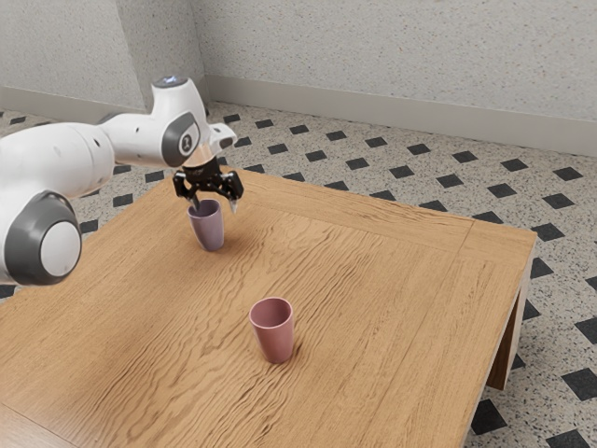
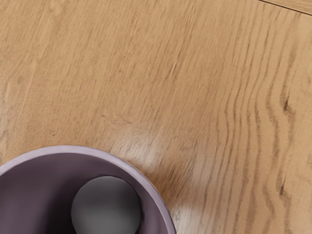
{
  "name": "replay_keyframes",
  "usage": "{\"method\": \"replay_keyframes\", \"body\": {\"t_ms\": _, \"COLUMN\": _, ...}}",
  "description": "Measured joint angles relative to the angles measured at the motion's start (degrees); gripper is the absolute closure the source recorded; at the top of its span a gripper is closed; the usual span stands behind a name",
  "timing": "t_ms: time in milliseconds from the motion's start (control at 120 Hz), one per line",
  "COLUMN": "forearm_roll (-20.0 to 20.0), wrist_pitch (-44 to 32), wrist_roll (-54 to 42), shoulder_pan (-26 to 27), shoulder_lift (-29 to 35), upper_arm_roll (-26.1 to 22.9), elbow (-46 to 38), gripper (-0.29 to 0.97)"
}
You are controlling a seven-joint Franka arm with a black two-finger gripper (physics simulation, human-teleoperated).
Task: Place the left cup onto the right cup
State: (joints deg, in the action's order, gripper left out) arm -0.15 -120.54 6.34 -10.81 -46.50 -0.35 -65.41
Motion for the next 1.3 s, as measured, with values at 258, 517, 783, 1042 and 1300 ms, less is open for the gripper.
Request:
{"method": "replay_keyframes", "body": {"t_ms": 258, "forearm_roll": -0.1, "wrist_pitch": -0.5, "wrist_roll": -0.1, "shoulder_pan": 0.0, "shoulder_lift": -0.7, "upper_arm_roll": 0.1, "elbow": -0.3, "gripper": 0.0}}
{"method": "replay_keyframes", "body": {"t_ms": 517, "forearm_roll": -0.2, "wrist_pitch": -1.3, "wrist_roll": -0.2, "shoulder_pan": 0.0, "shoulder_lift": -1.3, "upper_arm_roll": 0.1, "elbow": -0.5, "gripper": 0.0}}
{"method": "replay_keyframes", "body": {"t_ms": 783, "forearm_roll": -0.5, "wrist_pitch": -1.6, "wrist_roll": -0.3, "shoulder_pan": 0.0, "shoulder_lift": -1.1, "upper_arm_roll": 0.1, "elbow": -0.5, "gripper": 0.42}}
{"method": "replay_keyframes", "body": {"t_ms": 1042, "forearm_roll": -0.7, "wrist_pitch": -1.5, "wrist_roll": -0.4, "shoulder_pan": -0.1, "shoulder_lift": -1.0, "upper_arm_roll": 0.2, "elbow": -0.5, "gripper": 0.7}}
{"method": "replay_keyframes", "body": {"t_ms": 1300, "forearm_roll": -0.7, "wrist_pitch": -1.1, "wrist_roll": -0.2, "shoulder_pan": 0.0, "shoulder_lift": -0.8, "upper_arm_roll": 0.3, "elbow": -0.5, "gripper": 0.76}}
